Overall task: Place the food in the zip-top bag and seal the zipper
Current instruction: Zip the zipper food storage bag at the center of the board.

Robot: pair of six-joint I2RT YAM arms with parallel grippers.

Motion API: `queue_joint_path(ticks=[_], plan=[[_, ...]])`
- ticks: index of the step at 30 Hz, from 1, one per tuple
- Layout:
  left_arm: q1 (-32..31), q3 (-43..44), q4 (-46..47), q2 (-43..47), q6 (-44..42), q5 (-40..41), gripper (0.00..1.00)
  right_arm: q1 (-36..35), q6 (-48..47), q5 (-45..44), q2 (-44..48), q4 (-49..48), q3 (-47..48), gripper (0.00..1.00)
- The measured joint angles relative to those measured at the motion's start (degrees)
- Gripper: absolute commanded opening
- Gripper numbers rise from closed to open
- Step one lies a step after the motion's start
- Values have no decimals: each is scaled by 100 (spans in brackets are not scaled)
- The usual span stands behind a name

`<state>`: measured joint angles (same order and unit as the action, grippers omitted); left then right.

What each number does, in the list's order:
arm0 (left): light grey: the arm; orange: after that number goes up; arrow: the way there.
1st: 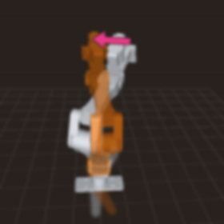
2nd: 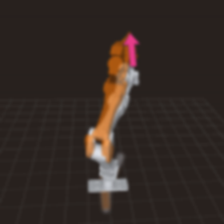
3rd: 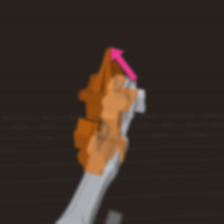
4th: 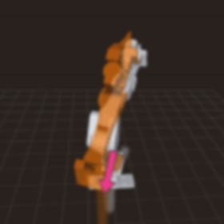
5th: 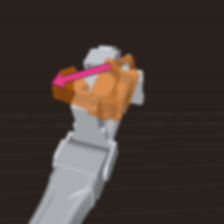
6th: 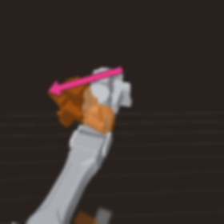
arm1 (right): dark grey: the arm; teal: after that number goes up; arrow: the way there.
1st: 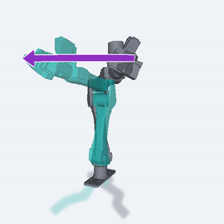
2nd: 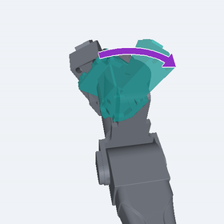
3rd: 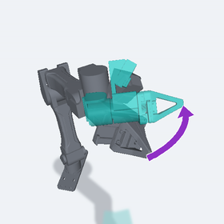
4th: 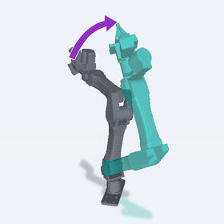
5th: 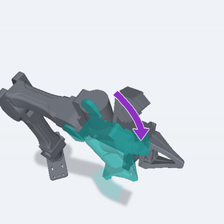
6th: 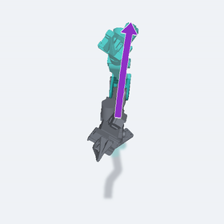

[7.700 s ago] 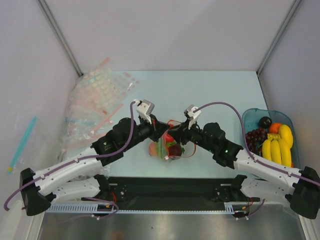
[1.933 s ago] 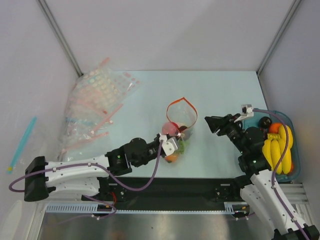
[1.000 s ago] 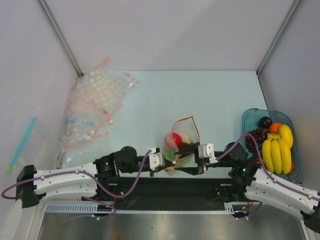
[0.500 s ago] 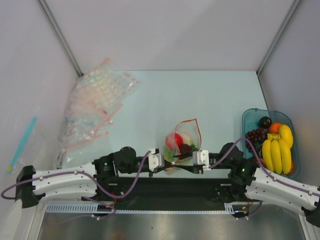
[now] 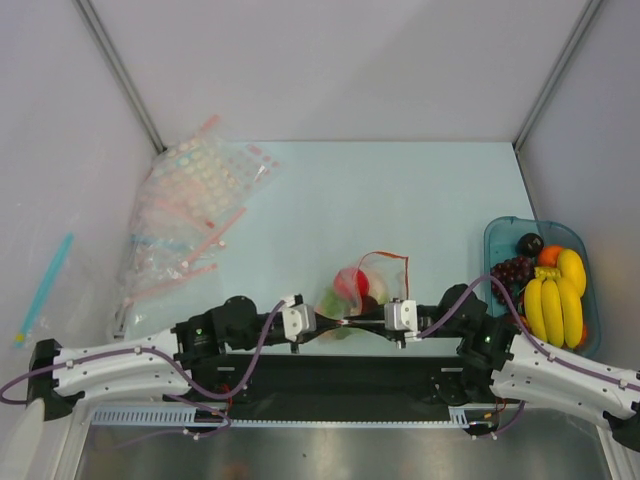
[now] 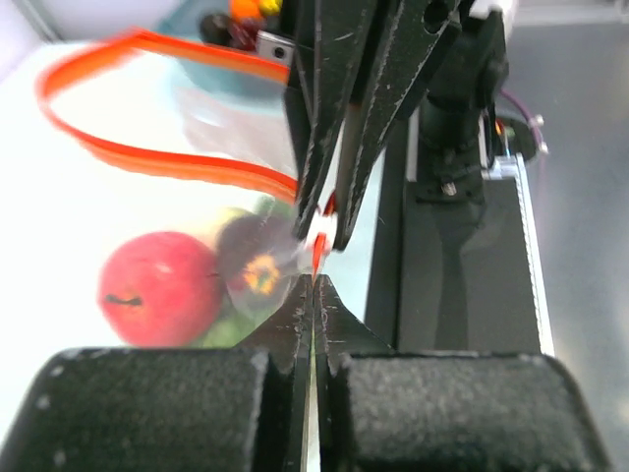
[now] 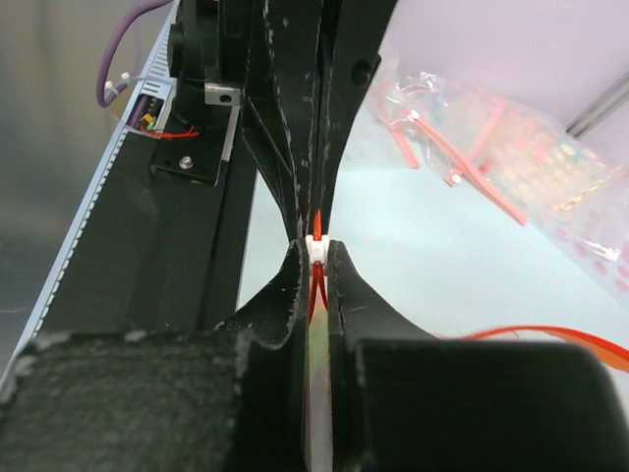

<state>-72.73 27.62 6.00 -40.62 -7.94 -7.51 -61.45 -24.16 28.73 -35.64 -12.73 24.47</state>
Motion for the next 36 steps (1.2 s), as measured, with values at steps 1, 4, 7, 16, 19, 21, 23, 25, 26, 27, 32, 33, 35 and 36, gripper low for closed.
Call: queue_joint_path(ticks=[1,4,7,16,19,21,23,25,26,27,32,33,35,36], plan=[[0,-48,20,146,0,61,0,0,9,-20,20,0,22,0],[-11,-195,72,595,2,284,0,0,15,-140,140,17,39,0],[-15,-315,179,1078,0,610,0,4,46,-284,280,122,39,0],[-15,-437,492,1364,13,909,42,4,175,-448,304,155,39,0],[-31,-365,442,876,0,817,52,4,227,-448,262,131,39,0],[-55,-310,365,525,-2,734,55,4,269,-446,260,127,39,0],[-79,-295,260,284,-4,695,57,4,293,-446,258,125,39,0],[-92,-295,184,254,-9,664,60,4,308,-448,258,125,39,0],[-92,-295,186,280,-9,640,61,4,313,-446,258,122,39,0],[-92,-295,197,330,-7,608,62,4,313,-444,258,120,39,0],[-101,-295,343,420,-26,514,63,4,315,-378,225,81,39,0],[-101,-295,380,393,-39,481,62,4,315,-365,210,76,39,0],[-103,-295,476,284,-116,407,58,4,315,-315,168,52,39,0],[-103,-295,525,199,-131,378,57,4,315,-282,151,44,39,0]])
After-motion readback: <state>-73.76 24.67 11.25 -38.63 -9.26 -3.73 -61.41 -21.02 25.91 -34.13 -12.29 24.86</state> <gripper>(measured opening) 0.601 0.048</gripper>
